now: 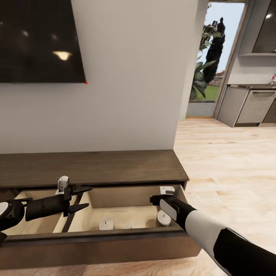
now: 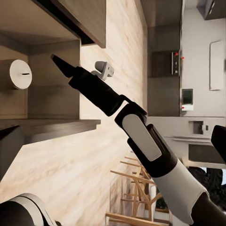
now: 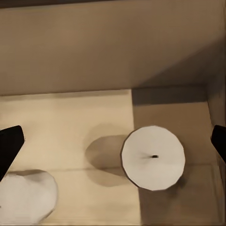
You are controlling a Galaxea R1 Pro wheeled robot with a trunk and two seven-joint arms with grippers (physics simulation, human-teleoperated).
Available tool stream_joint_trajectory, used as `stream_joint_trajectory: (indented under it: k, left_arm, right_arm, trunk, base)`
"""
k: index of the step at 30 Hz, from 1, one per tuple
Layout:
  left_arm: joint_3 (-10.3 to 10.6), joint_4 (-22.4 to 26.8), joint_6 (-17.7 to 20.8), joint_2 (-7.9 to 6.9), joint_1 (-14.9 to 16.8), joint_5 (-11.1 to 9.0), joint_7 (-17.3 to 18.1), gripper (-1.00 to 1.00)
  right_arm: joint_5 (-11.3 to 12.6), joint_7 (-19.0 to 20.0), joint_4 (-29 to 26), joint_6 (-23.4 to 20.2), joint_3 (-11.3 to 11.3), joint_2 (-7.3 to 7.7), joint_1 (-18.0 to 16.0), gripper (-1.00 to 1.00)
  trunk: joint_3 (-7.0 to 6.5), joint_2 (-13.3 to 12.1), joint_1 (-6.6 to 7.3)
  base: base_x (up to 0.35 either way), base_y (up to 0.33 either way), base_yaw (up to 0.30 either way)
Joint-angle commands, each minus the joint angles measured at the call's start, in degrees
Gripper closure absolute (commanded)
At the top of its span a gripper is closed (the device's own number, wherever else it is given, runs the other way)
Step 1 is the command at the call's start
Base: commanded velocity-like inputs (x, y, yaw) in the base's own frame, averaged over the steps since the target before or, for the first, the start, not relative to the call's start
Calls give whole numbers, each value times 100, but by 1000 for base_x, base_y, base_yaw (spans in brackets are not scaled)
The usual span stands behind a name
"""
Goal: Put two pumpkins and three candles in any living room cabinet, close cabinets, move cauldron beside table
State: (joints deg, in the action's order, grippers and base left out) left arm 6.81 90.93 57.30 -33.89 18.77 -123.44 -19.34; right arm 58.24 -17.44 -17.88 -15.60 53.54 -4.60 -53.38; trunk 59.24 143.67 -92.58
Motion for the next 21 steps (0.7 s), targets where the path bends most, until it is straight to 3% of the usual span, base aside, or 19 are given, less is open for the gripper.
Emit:
stream_joint_trajectory:
  k: [1,21]
  left_arm:
    - [5,0,1,-4,4,-57,-53,-100]
    - [5,-77,-3,-3,4,-41,-61,-100]
  right_arm:
    - [38,-40,-12,-20,42,3,-6,-100]
    - [47,-50,-40,29,16,12,-6,-100]
  trunk:
    - [-17,1,5]
    - [-460,-26,57]
  base:
    - [-206,0,0]
    - [-15,0,0]
